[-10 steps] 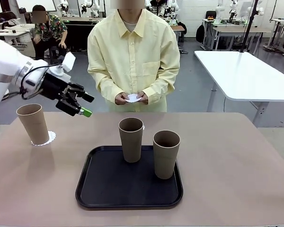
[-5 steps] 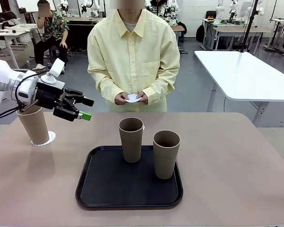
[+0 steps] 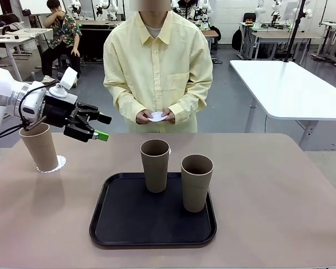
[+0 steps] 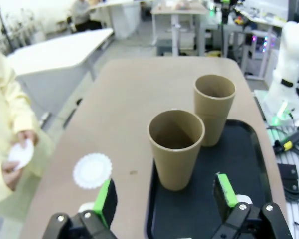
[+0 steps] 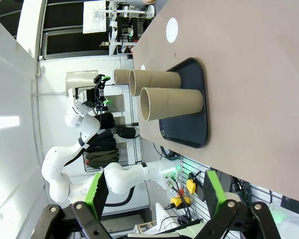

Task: Place coasters on the table and set cups on them.
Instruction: Take one Reusable plastic cup from the Flat Tray and place it on a coaster set by the human.

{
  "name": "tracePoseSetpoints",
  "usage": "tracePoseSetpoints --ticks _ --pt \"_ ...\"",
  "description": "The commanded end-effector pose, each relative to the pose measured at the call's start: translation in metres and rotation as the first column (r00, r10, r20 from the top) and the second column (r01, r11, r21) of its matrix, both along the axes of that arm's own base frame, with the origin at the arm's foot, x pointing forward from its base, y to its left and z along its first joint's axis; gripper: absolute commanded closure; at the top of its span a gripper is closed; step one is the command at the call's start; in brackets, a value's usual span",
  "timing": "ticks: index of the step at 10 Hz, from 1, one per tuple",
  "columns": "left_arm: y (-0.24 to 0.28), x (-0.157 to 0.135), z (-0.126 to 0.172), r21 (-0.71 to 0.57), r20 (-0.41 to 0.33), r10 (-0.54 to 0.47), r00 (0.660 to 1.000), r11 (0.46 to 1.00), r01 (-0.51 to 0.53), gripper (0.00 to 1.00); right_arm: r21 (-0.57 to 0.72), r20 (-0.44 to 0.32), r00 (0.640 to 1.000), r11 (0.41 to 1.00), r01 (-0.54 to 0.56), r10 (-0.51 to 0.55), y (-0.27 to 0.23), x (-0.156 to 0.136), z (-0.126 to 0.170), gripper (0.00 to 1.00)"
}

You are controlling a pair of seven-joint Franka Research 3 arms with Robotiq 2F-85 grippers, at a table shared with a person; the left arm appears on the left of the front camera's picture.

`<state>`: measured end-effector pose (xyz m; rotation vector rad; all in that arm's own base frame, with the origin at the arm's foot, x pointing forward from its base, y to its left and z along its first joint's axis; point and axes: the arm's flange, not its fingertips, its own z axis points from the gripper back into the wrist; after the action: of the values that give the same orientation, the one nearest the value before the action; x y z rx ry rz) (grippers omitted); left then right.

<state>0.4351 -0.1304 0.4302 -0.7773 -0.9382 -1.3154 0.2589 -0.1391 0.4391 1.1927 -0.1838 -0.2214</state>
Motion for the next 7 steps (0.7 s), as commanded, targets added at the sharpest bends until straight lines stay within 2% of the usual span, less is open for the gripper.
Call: tracePoseSetpoints --ticks 1,2,5,7 --pt "0.000 0.000 0.000 -0.001 0.000 -0.001 1.000 1.000 0.001 0.00 0.013 0.002 1.000 1.000 -0.001 0.001 -0.001 0.000 0.000 0.00" --pt "-0.002 -0.003 -0.019 -0.056 -0.036 -0.025 0.999 0.998 0.023 0.00 0.013 0.002 1.000 1.000 -0.001 0.001 -0.001 0.000 0.000 0.00" --pt "-0.015 -0.023 -0.080 -0.136 0.005 -0.052 0.999 0.989 0.053 0.00 0.013 0.002 1.000 1.000 -0.001 0.001 -0.001 0.000 0.000 0.00" --pt "-0.015 -0.025 -0.104 -0.230 0.074 -0.004 0.997 0.973 0.021 0.00 0.013 0.002 1.000 1.000 -0.001 0.001 -0.001 0.000 0.000 0.00"
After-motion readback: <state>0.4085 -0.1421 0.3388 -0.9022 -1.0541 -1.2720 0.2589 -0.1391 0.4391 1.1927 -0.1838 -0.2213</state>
